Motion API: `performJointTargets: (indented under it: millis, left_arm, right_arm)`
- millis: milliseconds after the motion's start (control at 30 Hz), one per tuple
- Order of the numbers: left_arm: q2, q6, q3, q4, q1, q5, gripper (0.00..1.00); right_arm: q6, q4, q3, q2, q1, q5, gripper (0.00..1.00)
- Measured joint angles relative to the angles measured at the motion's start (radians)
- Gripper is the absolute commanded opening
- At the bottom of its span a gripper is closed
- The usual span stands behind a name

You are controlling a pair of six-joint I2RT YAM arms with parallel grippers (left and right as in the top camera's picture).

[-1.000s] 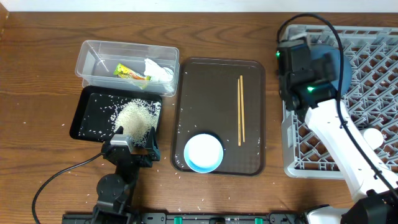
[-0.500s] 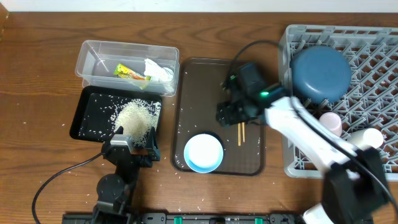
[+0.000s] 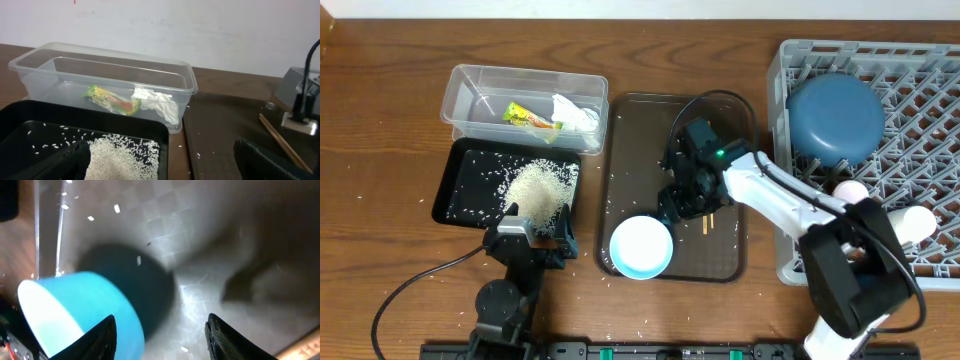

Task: Sort waste into correct bins and load items into the dishwasher rack
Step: 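Move the right gripper to the light-blue bowl and grasp its rim, then carry the light-blue bowl into the dish rack and release it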

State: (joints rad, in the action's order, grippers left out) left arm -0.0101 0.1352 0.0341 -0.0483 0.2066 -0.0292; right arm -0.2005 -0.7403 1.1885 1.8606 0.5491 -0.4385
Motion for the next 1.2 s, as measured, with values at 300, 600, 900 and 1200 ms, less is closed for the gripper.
performJointTargets:
  millis: [300, 600, 900, 1200]
  left_arm:
    - [0.000, 0.000, 0.000, 0.000, 0.000, 0.000, 0.94]
    - [0.000, 0.000, 0.000, 0.000, 0.000, 0.000, 0.94]
    - [0.000, 0.000, 0.000, 0.000, 0.000, 0.000, 0.94]
    - [0.000, 0.000, 0.000, 0.000, 0.000, 0.000, 0.94]
  right_arm:
    - [0.039, -0.025, 0.000, -0.122, -0.001, 0.056, 0.60]
    - [0.043, 0.008, -0.046, -0.082, 0.113, 0.100, 0.10]
    - [-0.097, 0.034, -0.062, -0.070, 0.100, 0.232, 0.01]
    - [-0.134, -0.016, -0.035, -0.435, -0.249, 0.573, 0.01]
